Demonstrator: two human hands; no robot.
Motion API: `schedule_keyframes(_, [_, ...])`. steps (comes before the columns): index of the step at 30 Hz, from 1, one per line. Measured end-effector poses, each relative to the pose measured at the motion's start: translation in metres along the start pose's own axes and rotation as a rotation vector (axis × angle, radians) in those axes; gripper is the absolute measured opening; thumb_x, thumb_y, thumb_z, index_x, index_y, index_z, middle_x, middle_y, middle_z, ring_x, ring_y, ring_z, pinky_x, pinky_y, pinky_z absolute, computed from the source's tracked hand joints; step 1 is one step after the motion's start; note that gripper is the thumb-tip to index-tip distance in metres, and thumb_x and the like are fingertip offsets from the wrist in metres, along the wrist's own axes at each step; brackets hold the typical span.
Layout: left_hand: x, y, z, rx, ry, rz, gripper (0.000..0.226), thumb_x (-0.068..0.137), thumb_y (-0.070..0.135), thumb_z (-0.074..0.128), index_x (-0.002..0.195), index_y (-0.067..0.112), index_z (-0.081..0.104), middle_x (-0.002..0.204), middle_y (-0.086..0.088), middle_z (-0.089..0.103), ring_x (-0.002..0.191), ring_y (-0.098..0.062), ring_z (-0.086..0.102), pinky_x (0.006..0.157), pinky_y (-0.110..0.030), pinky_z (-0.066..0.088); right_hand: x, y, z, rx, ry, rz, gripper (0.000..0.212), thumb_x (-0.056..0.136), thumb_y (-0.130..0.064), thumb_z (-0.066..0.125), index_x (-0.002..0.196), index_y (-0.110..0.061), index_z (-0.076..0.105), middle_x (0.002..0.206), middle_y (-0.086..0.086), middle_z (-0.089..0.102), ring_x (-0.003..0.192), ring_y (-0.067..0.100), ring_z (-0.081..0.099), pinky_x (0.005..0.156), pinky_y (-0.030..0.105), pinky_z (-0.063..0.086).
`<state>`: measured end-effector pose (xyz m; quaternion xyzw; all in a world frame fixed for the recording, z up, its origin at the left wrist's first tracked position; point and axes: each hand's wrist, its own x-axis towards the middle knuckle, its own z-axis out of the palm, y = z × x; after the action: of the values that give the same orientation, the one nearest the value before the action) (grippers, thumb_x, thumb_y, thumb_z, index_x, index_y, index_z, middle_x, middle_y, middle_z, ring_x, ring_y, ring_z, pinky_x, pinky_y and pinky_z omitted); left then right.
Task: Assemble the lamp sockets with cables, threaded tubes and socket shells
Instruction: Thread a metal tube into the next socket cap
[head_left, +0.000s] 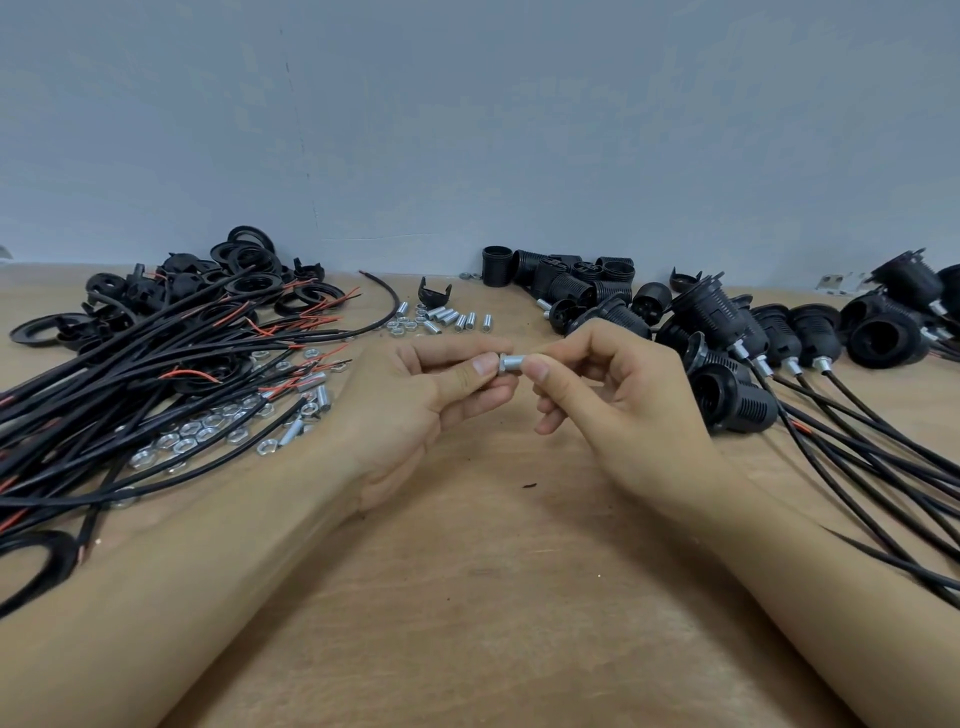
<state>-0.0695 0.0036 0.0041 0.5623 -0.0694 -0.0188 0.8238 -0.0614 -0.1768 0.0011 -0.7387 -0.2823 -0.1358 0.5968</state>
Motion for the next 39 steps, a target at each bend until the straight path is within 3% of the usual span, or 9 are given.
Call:
schedule_keyframes(5, [-0.0003,0.0013,0.0008,-0.03,-0.025,-0.019,0.033,0.076,0.008,0.069,0.105,-0.008,0.07,0.106,-0.02,0.073,0.094,-0.02,0.072,0.078,-0.022,0.057,0.0004,0.0009,-0.0012,0.008,-0.001,-0.002,0.003,0.088,-0.01,0.068,0.086,-0.007,0.068,0.071,-0.006,0.065,0.061,0.021,0.065,0.057,0.025,0.055])
schedule_keyframes(10, [-0.0011,0.0002,0.0001,-0.015,-0.039,-0.061,0.028,0.075,0.01,0.067,0.1,-0.002,0.074,0.093,-0.016,0.076,0.081,-0.016,0.074,0.07,-0.019,0.058,-0.002,0.0024,-0.001,-0.024,-0.018,-0.061,0.006,0.089,-0.006,0.068,0.092,-0.001,0.07,0.08,-0.002,0.069,0.063,0.013,0.065,0.06,0.027,0.057])
schedule_keyframes(14, [-0.0013,-0.0001,-0.0001,0.012,-0.047,-0.058,0.02,0.075,0.016,0.065,0.084,0.005,0.08,0.084,-0.013,0.076,0.074,-0.013,0.074,0.065,-0.017,0.057,-0.0012,0.0017,-0.0023,-0.271,-0.028,-0.245,0.006,0.089,-0.007,0.071,0.091,-0.001,0.069,0.083,0.007,0.068,0.068,0.018,0.067,0.06,0.035,0.058])
schedule_keyframes(20, [-0.0003,-0.0006,-0.0035,0.082,-0.049,0.032,0.023,0.072,0.013,0.069,0.091,0.004,0.078,0.09,-0.017,0.076,0.078,-0.018,0.074,0.07,-0.022,0.058,-0.003,-0.0016,-0.0058,-0.224,-0.044,-0.155,0.004,0.09,-0.012,0.07,0.088,-0.009,0.068,0.078,0.007,0.067,0.059,0.018,0.066,0.054,0.029,0.058])
schedule_keyframes(26, [-0.0008,-0.0016,-0.0032,0.239,-0.059,0.061,0.023,0.077,0.024,0.065,0.085,0.008,0.08,0.083,-0.017,0.075,0.067,-0.015,0.069,0.062,-0.019,0.056,0.0001,-0.0024,-0.0096,-0.488,-0.104,-0.368,0.013,0.091,-0.015,0.07,0.089,-0.003,0.071,0.074,0.003,0.063,0.066,0.017,0.06,0.06,0.033,0.049])
schedule_keyframes(30, [-0.0014,-0.002,-0.0037,0.256,-0.088,0.109,0.024,0.07,0.024,0.072,0.086,0.009,0.08,0.085,-0.015,0.076,0.072,-0.017,0.07,0.068,-0.021,0.056,-0.0018,-0.0024,-0.0093,-0.359,-0.08,-0.226,0.014,0.092,-0.019,0.067,0.079,-0.021,0.062,0.069,-0.003,0.062,0.056,0.014,0.063,0.051,0.034,0.051])
schedule_keyframes(34, [-0.001,-0.0014,-0.0045,0.33,-0.074,0.205,0.026,0.074,0.008,0.071,0.1,0.006,0.075,0.097,-0.012,0.077,0.089,-0.021,0.073,0.082,-0.026,0.057,-0.0009,0.0006,-0.0066,-0.211,-0.056,-0.022,0.013,0.093,-0.023,0.065,0.081,-0.018,0.065,0.068,-0.005,0.061,0.052,0.014,0.064,0.052,0.039,0.057])
schedule_keyframes(39, [-0.0038,0.0004,-0.0009,0.453,-0.088,0.357,0.036,0.081,-0.018,0.064,0.094,0.013,0.076,0.097,-0.003,0.078,0.097,-0.016,0.073,0.088,-0.025,0.056,-0.001,0.0051,-0.0007,-0.095,-0.055,0.101,0.021,0.095,-0.029,0.064,0.079,-0.015,0.067,0.067,0.011,0.063,0.053,0.021,0.063,0.049,0.041,0.057])
